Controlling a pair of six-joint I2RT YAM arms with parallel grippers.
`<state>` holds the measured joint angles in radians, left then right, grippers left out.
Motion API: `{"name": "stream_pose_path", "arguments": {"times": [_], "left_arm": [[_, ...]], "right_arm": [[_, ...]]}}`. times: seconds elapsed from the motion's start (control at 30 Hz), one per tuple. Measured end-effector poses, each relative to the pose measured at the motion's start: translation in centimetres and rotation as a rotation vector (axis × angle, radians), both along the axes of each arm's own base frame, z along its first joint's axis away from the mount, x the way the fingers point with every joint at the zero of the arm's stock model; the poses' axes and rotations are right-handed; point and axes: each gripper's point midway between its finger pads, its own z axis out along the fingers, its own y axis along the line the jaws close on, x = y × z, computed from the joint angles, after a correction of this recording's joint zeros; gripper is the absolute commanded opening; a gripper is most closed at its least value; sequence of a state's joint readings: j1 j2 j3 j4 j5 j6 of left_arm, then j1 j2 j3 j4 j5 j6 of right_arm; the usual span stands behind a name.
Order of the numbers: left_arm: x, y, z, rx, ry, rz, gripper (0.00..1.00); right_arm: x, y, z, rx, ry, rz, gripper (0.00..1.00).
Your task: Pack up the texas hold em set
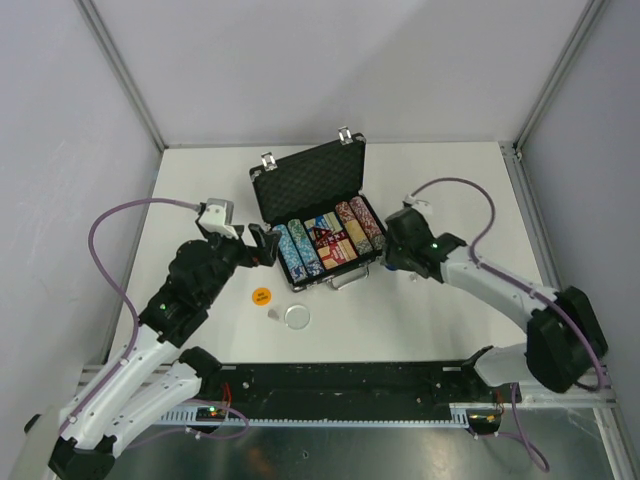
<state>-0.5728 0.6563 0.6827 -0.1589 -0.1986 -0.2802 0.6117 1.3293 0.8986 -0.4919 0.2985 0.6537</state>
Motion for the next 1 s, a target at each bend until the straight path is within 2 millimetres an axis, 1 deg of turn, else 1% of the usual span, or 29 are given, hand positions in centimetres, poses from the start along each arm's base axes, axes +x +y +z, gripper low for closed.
{"name": "stream_pose_path", "arguments": {"times": [0.03,0.07,0.3,0.43,0.6,0.77,0.87,0.93,1.0], "left_arm": [[0.0,0.0,0.0,0.0,-0.001,0.0,1.0],[0.0,0.0,0.1,-0.001,-0.002,0.0,1.0],[-0.2,0.3,0.6,-0.011,-0.019,0.008,1.0],[-0.3,0.3,0.6,-0.012,-0.021,0.008,1.0],[-0.3,0.3,0.6,-0.012,-0.021,0.008,1.0],[-0.3,0.3,0.6,-0.011,-0.02,0.008,1.0],[-0.2,0.3,0.6,-0.01,-0.018,0.008,1.0],[-0.2,0.3,0.6,-0.01,-0.018,0.008,1.0],[-0.2,0.3,0.6,-0.01,-0.02,0.008,1.0]], "right_arm": [[0.8,1.1,0.1,-0.004,-0.002,0.02,0.47],[0.8,1.8,0.2,-0.004,-0.004,0.037,0.47],[4.0,8.9,-0.5,-0.039,-0.017,0.174,0.48],[5.3,11.8,-1.0,-0.056,-0.029,0.225,0.48],[6.5,14.1,-1.6,-0.073,-0.035,0.263,0.5],[7.6,16.1,-2.5,-0.115,-0.013,0.292,0.52],[8.3,17.4,-2.6,-0.128,-0.011,0.302,0.52],[8.4,17.5,-2.7,-0.138,-0.007,0.303,0.52],[8.0,17.3,-2.9,-0.152,0.009,0.305,0.52]]}}
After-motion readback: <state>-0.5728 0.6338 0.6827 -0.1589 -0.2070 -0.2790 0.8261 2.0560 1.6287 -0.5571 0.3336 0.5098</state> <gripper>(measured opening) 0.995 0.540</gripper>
